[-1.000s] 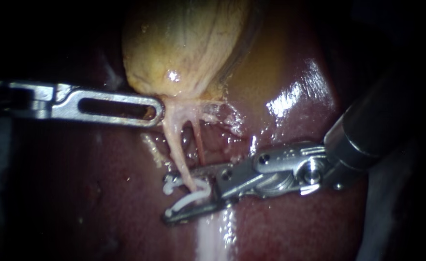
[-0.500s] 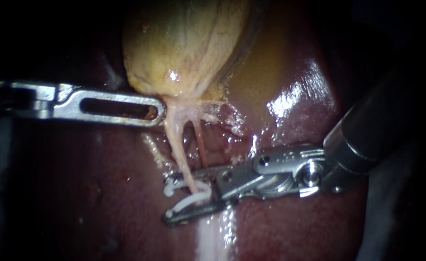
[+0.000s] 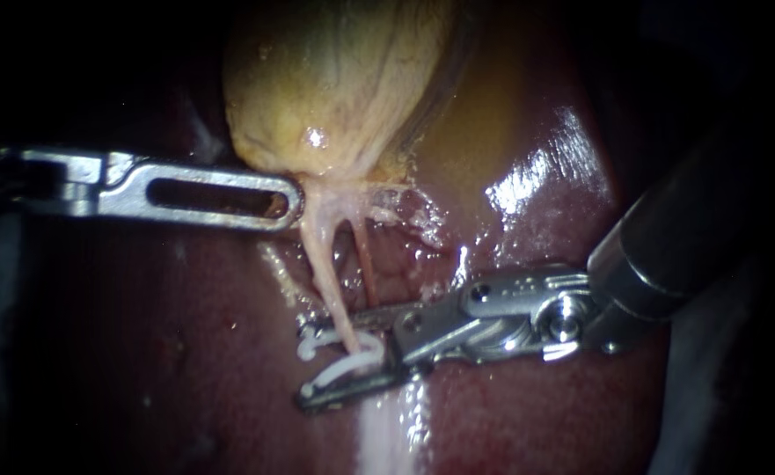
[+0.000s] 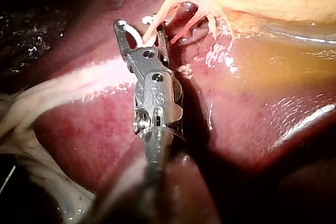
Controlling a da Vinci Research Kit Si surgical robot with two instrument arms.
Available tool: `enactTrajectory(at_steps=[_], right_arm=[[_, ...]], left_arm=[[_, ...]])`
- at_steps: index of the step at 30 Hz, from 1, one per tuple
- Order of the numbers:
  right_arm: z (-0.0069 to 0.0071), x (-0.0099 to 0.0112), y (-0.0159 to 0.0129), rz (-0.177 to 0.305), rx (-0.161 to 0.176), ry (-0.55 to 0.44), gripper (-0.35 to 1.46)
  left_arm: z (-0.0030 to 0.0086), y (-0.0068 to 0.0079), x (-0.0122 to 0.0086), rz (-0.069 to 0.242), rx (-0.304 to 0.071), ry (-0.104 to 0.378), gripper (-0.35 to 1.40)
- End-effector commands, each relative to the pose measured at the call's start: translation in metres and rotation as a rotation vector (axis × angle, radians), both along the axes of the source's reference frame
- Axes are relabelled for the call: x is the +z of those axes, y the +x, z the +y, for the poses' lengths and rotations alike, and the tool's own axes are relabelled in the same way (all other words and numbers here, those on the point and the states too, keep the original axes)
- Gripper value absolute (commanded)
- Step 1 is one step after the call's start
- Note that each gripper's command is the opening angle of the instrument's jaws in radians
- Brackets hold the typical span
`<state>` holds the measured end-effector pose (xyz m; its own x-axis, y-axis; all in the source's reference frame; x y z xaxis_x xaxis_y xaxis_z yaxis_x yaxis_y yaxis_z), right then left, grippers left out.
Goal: Clipping first clip left tube
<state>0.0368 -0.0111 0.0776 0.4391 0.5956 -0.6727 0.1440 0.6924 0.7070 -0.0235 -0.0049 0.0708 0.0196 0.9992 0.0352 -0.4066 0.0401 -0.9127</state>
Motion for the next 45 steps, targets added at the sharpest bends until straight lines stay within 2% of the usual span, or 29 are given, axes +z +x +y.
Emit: enactTrajectory(at_steps=[1,13,25,30,36,40,45], right_arm=[[-0.0001,-0.0001,0.0001,-0.002,0.001,0.005,0.39],[0.0004,0.0005,0.0,-0.015,0.009,0.031,0.24],[0.0009,0.001,-0.0001,-0.022,0.01,0.048,-0.12],[0.0011,0.0012,-0.0002,-0.021,0.01,0.049,-0.35],[0.0013,0.0014,-0.0007,-0.055,0.013,0.15,-0.35],[0.0009,0.0009,-0.0007,-0.078,-0.005,0.142,-0.35],[0.0005,0.0009,-0.0007,-0.071,-0.024,0.138,-0.35]], left_arm=[[0.0,0.0,0.0,-0.002,0.002,0.001,-0.35],[-0.0001,-0.0001,0.0001,-0.001,0.001,0.0,-0.35],[-0.0001,-0.0002,0.0001,-0.002,0.003,0.001,-0.35],[-0.0002,-0.0002,0.0001,-0.002,0.003,0.001,-0.35],[-0.0002,-0.0003,0.0001,-0.002,0.003,0.0,-0.35],[-0.0002,-0.0003,0.0,-0.002,0.002,0.0,-0.35],[-0.0002,-0.0003,0.0001,-0.003,0.005,0.001,-0.35]])
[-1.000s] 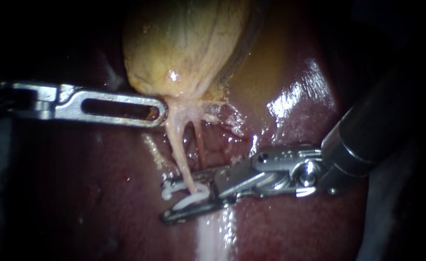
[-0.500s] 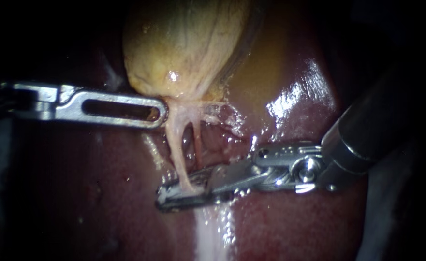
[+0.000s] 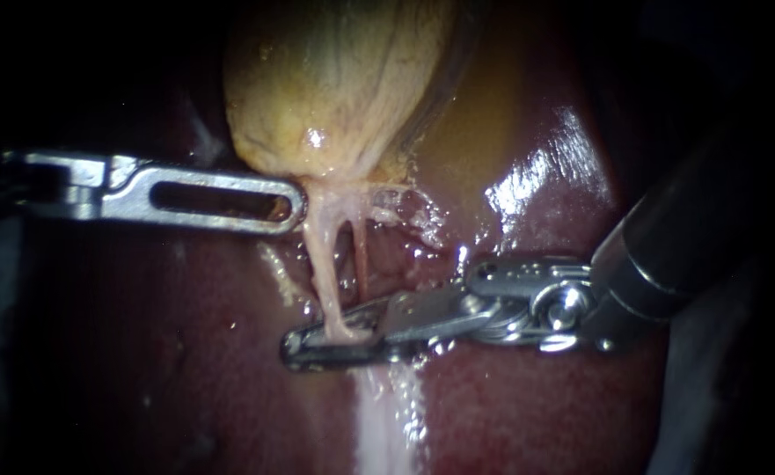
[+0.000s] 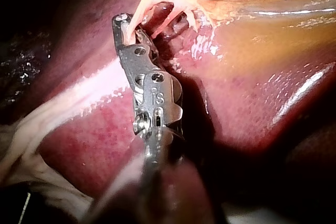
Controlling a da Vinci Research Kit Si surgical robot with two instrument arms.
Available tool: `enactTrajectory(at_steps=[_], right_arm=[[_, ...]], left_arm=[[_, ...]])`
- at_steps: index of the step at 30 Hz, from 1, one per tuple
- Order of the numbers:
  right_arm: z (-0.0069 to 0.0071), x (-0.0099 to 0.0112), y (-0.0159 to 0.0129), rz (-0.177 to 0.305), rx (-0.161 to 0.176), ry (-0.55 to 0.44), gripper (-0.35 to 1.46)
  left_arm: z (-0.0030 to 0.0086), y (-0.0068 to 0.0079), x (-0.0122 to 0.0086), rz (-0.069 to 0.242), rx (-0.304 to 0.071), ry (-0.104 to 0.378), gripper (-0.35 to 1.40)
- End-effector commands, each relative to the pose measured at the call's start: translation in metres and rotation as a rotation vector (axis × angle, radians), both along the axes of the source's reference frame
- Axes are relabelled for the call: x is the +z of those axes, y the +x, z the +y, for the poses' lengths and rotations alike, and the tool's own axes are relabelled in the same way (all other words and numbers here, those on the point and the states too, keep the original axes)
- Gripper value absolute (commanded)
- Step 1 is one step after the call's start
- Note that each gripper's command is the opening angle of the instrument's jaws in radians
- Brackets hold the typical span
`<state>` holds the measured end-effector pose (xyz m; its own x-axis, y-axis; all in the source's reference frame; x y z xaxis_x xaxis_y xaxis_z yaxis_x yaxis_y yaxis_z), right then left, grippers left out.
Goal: Clipping first clip left tube
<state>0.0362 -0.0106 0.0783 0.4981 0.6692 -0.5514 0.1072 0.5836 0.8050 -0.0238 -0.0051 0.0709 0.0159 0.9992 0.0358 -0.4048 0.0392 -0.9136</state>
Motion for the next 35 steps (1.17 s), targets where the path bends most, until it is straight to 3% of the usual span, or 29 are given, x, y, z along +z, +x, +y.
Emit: enactTrajectory(at_steps=[1,7,10,35], right_arm=[[-0.0002,0.0003,0.0,-0.001,-0.005,-0.005,-0.35],[-0.0017,0.0014,0.0002,-0.004,-0.048,-0.013,-0.35],[-0.002,0.0016,0.0003,-0.004,-0.053,-0.009,-0.35],[-0.0017,0.0014,0.0001,-0.013,-0.053,0.005,-0.35]], left_arm=[[0.0,0.0,0.0,-0.001,0.001,0.001,-0.35],[0.0,-0.0001,0.0,-0.001,0.001,0.001,-0.35],[0.0,-0.0001,0.0,-0.001,0.001,0.001,-0.35],[0.0,-0.0001,0.0,-0.001,0.0,0.001,-0.35]])
